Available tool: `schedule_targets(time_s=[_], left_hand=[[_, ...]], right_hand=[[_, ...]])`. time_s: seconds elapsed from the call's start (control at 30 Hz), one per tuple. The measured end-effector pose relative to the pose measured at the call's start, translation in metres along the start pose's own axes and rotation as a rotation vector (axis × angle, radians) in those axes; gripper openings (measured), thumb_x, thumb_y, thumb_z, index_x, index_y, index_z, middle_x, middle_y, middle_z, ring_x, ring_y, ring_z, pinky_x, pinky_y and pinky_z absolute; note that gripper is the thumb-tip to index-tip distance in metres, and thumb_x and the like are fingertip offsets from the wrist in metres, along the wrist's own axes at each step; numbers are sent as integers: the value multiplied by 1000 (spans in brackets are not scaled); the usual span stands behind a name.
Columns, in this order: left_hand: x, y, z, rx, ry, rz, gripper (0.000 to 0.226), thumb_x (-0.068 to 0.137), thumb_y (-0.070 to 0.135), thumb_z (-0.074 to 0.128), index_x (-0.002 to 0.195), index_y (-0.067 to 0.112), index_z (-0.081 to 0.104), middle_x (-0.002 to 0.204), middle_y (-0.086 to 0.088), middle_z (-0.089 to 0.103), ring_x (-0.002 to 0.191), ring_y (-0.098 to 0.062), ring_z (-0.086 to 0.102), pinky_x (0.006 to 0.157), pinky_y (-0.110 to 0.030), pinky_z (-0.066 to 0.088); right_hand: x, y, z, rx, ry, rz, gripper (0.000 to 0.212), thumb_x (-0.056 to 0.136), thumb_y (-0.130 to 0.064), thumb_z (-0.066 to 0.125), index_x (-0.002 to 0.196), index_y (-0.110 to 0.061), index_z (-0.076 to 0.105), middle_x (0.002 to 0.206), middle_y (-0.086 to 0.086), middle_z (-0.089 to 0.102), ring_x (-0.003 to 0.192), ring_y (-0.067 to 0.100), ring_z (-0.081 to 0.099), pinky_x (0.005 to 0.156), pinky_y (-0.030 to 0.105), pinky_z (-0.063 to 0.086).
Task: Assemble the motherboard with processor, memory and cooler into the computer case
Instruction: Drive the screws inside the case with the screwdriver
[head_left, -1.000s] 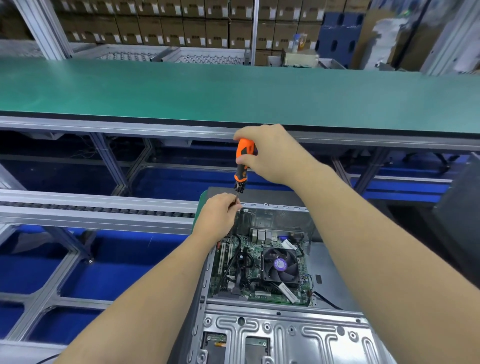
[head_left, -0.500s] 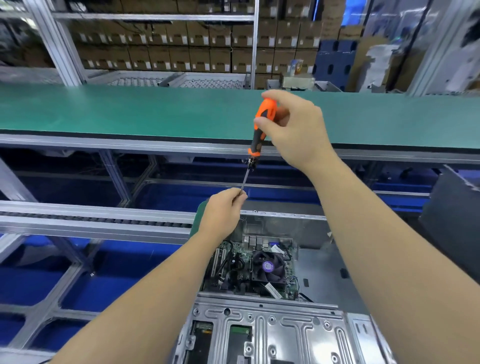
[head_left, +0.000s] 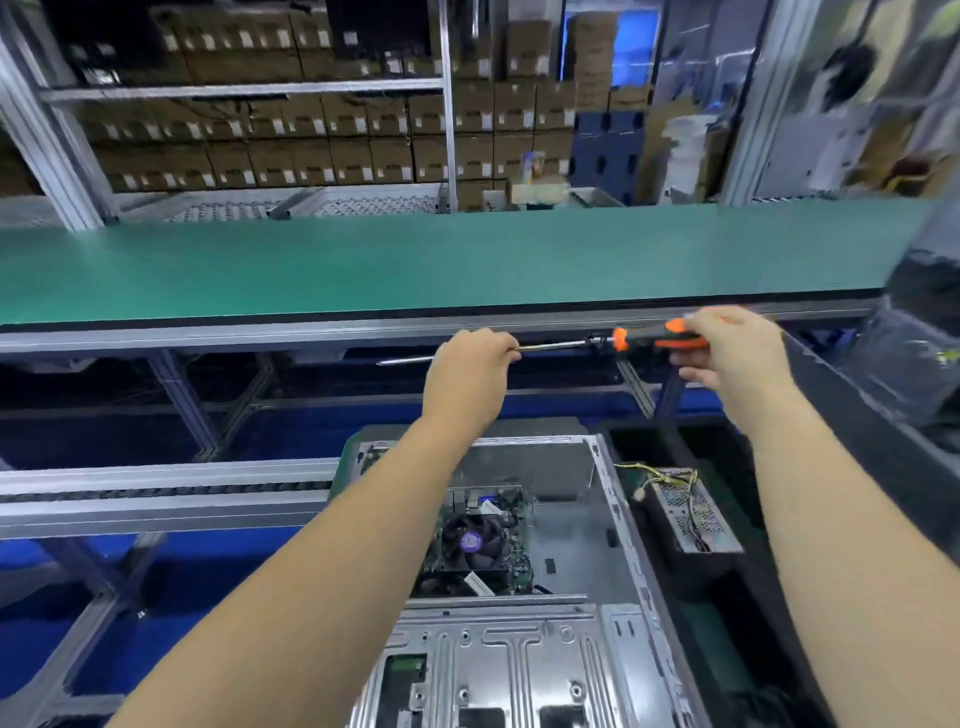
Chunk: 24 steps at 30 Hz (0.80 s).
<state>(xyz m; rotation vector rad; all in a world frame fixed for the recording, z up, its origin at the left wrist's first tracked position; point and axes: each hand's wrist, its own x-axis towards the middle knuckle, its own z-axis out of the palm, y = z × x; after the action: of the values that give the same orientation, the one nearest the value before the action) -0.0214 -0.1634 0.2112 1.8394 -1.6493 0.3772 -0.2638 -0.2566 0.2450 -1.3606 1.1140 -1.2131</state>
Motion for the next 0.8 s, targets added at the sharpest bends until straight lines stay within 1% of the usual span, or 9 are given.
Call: schedule_targets(time_s=[0.1,0.17,0.23,0.37,0.43,0.57,0.67,0.73,0.8], left_hand=[[6,8,14,214,-98,136,25,103,21,49,114,17,72,98,-6,67,91,-28,55,84,-38,45],[8,18,26,274,-155,234,24,100,12,50,113,16,71,98,-6,64,96,-27,53,88,-36,43],[8,37,39,269,-199,327,25,92,-1,53,107,9,70,102,-9,65,106,-30,53,94,-36,42],[2,76,66,283,-168,557,24,74,-12,69,90,5,74,105,-13,71,120,-33,59,103,-36,46],[-5,89,86,323,-273,577,26,87,-6,59,107,6,71,130,-15,61,140,-33,40,114,-37,33],[-21,99,116,330,-401,517,44,92,1,57,135,9,56,154,-13,39,149,-30,22,117,-36,24],[-37,101,127,188,-471,346,57,97,9,54,151,9,35,161,-9,27,150,-26,17,120,-35,22],[-49,98,129,66,-482,212,46,100,15,47,145,9,42,153,-8,39,144,-26,30,116,-35,29],[-59,92,127,16,-516,101,32,99,16,43,129,11,54,132,-6,54,126,-28,48,103,-38,42]], right_hand=[[-18,53,-45,-125,-327,113,14,97,-12,62,96,-7,75,86,12,73,70,22,65,62,29,52],[-34,81,-63,-243,-540,177,16,97,-14,64,106,-10,77,92,6,75,78,16,67,69,25,55],[-52,106,-70,-318,-637,209,14,96,-14,67,102,-16,78,89,3,72,78,13,64,71,23,54],[-86,145,-71,-345,-609,253,17,94,-17,68,96,-31,78,95,4,77,79,10,69,70,20,55],[-100,160,-74,-377,-548,242,19,94,-20,68,90,-36,76,87,-1,77,73,7,68,66,19,53],[-119,182,-79,-405,-414,219,35,91,-18,74,78,-51,74,77,-3,74,61,3,66,59,14,52],[-126,201,-83,-433,-382,263,22,89,-15,76,68,-23,74,63,-1,70,55,5,62,57,16,52],[-131,215,-84,-467,-419,302,18,89,-17,75,72,-11,71,59,1,63,56,9,58,57,23,52],[-137,232,-85,-504,-450,340,19,88,-20,75,76,-5,71,60,-2,59,58,11,53,62,28,47]])
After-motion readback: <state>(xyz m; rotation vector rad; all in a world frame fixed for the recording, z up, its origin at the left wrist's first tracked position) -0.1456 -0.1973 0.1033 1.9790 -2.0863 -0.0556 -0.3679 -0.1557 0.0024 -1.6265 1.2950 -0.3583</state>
